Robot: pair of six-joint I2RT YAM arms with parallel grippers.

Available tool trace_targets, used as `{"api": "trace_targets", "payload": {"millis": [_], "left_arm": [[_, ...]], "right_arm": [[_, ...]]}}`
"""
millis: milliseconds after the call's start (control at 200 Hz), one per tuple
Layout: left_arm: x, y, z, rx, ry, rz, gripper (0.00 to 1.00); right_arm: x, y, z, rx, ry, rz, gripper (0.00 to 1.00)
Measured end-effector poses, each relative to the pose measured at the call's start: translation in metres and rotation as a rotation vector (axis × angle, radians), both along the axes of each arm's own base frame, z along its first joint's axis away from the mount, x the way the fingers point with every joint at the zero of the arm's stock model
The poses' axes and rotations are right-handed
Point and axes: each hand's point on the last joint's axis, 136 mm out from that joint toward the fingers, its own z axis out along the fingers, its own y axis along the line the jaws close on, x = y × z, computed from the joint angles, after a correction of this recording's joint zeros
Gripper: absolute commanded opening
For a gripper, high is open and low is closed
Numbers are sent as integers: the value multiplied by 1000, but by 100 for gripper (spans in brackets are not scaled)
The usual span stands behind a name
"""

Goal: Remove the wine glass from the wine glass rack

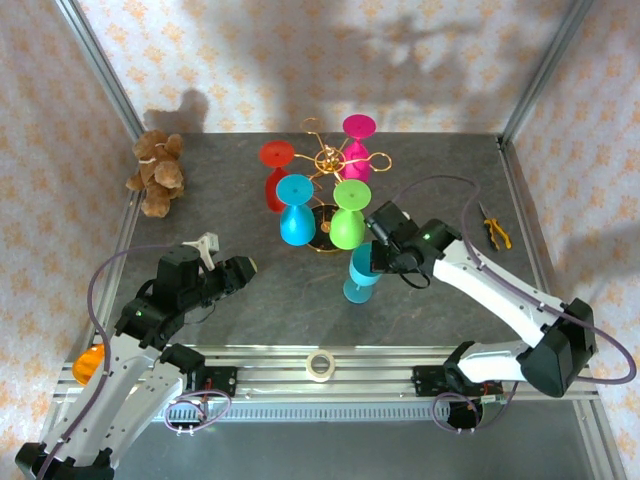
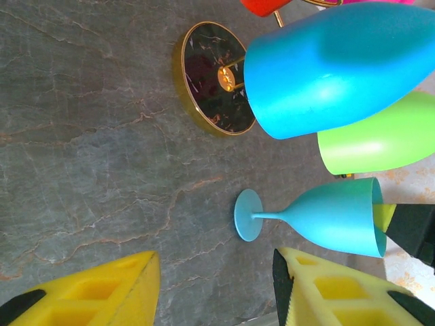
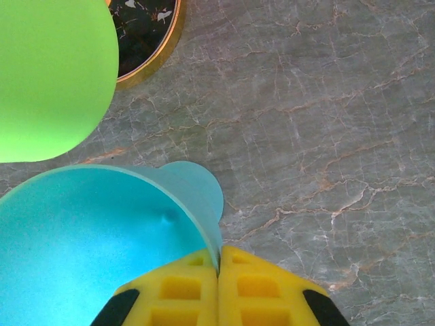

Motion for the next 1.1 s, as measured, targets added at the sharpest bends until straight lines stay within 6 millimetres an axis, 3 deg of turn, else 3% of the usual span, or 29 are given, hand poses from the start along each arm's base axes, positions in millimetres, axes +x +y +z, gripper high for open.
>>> {"api": "trace_targets", "payload": {"millis": [80,270,661,831,996,1101], "left_arm": [[0,1,-1,4,2,4,47],[-1,2,-3,8,10,6,47],[-1,2,-3,11,11,8,47],[-1,2,-2,15,6,4,47],[1,2,12,21,-27,-3,47],[5,2,24,23,-50,-3,47]], "right_arm": [[2,1,-1,-8,1,1,1],[3,2,0,-8,-3,6,16],[9,9,15,26,-35,18,28],[6,5,44,85,-94,12,30],[0,-19,82,229,-174,-66,30],[-8,-33,102,337,-214,-111,37]]}}
